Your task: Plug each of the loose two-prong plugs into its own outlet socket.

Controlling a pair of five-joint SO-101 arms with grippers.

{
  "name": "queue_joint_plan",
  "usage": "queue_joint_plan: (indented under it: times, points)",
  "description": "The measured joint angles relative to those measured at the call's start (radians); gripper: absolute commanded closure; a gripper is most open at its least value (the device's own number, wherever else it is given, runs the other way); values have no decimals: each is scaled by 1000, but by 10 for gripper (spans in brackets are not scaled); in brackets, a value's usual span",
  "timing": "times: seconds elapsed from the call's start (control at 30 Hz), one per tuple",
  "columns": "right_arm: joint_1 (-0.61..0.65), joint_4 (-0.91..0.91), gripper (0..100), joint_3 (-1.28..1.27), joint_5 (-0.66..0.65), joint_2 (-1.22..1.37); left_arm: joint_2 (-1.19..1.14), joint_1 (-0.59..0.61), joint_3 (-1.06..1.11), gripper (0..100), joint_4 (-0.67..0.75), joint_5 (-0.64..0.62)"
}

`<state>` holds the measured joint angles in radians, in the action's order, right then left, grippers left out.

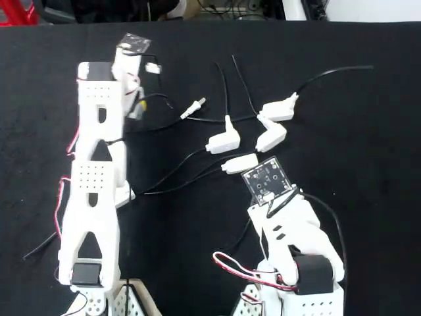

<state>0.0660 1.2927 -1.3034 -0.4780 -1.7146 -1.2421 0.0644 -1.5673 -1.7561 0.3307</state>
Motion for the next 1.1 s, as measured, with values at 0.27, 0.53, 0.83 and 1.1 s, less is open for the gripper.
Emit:
queue_joint_plan:
  times: [0.27,0.53,0.83,1.1]
  points:
    - [-60,0,984,0,0,0,0,-117,-52,733,29,-32]
    - [-60,0,984,0,0,0,0,-129,-57,734,8,87]
    - [-60,0,984,0,0,0,0,-117,-57,734,5,91]
    - [-60,0,984,0,0,0,104,-38,28,734,-2,-20]
